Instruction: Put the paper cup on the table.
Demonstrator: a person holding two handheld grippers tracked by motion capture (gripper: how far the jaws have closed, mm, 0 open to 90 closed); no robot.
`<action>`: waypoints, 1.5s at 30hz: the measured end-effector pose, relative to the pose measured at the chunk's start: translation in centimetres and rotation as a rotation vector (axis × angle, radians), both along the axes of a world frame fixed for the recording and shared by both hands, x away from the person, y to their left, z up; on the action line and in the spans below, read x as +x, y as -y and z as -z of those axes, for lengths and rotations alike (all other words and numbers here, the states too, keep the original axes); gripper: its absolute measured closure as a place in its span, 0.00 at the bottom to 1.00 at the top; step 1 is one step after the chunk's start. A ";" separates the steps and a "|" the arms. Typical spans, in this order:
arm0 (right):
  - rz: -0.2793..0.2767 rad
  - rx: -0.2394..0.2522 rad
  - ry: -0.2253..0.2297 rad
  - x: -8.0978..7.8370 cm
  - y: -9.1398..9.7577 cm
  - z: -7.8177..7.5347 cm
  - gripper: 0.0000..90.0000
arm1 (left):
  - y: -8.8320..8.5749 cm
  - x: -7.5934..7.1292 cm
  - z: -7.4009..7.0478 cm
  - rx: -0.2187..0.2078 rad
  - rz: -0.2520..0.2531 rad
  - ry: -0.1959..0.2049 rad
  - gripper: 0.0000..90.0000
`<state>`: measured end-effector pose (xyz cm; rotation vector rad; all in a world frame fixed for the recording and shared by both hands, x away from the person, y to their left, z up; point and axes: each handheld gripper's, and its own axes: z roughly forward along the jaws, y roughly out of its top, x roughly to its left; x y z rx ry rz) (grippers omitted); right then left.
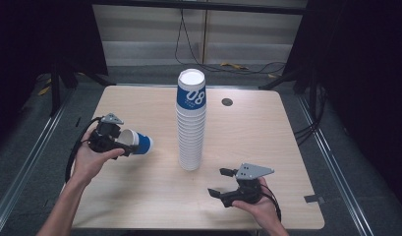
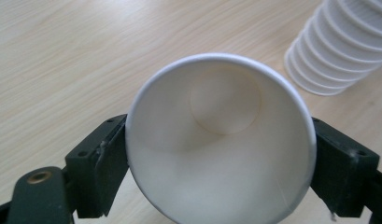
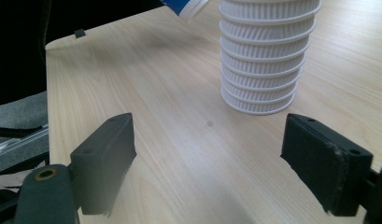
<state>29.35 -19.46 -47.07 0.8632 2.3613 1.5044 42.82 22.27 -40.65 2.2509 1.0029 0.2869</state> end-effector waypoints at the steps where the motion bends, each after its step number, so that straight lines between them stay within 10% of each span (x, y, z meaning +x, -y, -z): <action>1: 0.000 0.000 0.000 0.0 0.0 0.0 0.19 | 0.0 0.0 0.0 0.000 0.000 0.000 0.17; 29: -0.004 0.004 -0.009 0.0 -0.3 0.2 0.19 | 2.3 3.1 0.5 0.184 -0.013 -0.133 0.17; 45: -0.005 0.008 -0.006 -0.1 -0.2 0.1 0.20 | 4.4 3.7 2.1 0.152 -0.003 -0.038 0.15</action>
